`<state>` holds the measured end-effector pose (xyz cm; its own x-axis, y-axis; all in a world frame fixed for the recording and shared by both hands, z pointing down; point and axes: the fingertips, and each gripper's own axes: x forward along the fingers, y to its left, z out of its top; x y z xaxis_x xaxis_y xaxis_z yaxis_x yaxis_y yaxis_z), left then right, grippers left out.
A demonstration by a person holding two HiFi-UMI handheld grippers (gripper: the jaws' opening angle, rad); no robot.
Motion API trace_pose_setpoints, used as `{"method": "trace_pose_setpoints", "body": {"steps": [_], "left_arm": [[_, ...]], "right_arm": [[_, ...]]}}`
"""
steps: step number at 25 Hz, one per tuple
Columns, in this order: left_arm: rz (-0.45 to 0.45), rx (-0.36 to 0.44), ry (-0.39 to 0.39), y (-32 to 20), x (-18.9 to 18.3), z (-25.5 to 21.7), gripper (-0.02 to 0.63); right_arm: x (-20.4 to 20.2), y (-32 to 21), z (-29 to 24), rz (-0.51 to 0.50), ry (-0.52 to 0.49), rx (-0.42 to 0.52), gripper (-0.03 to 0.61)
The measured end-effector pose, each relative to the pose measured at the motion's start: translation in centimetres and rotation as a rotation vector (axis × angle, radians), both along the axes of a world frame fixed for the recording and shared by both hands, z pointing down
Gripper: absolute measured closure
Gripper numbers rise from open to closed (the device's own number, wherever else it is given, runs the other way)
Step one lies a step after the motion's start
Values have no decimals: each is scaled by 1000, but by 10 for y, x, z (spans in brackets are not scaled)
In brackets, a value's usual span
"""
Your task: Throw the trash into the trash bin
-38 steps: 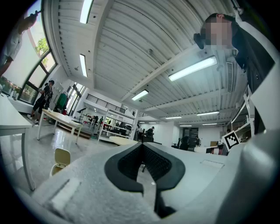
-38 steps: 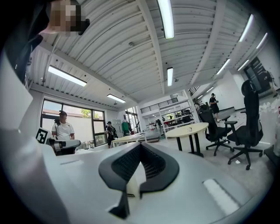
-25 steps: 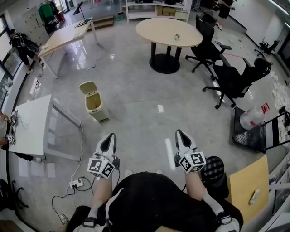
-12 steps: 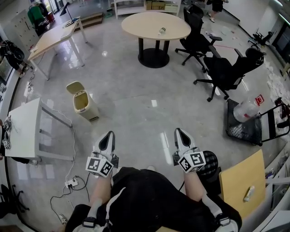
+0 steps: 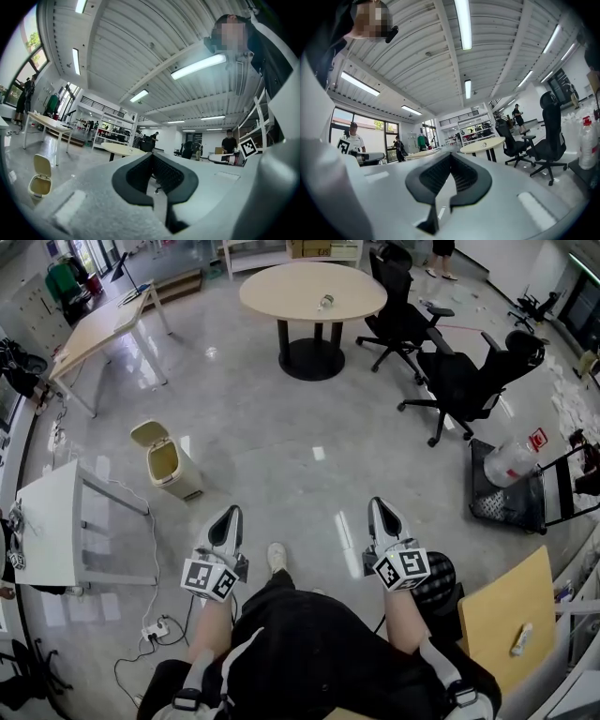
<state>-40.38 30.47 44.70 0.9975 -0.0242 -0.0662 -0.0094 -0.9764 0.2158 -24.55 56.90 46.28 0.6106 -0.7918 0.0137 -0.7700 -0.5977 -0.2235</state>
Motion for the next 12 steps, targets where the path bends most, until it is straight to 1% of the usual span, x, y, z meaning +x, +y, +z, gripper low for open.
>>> {"method": "trace_pose_setpoints", "body": {"steps": [2, 6, 9, 12], "left_arm": [[25, 21, 17, -11, 17, 3, 612], [36, 7, 50, -46, 55, -5, 612], [53, 22, 76, -70, 85, -12, 612], [67, 18, 83, -94, 105, -20, 612]], "right_arm": [[14, -9, -3, 22, 8, -3, 574], [42, -35, -17, 47, 25, 0, 574], [66, -56, -24, 57, 43, 1, 574], [83, -83, -29, 66, 49, -1, 574]]}}
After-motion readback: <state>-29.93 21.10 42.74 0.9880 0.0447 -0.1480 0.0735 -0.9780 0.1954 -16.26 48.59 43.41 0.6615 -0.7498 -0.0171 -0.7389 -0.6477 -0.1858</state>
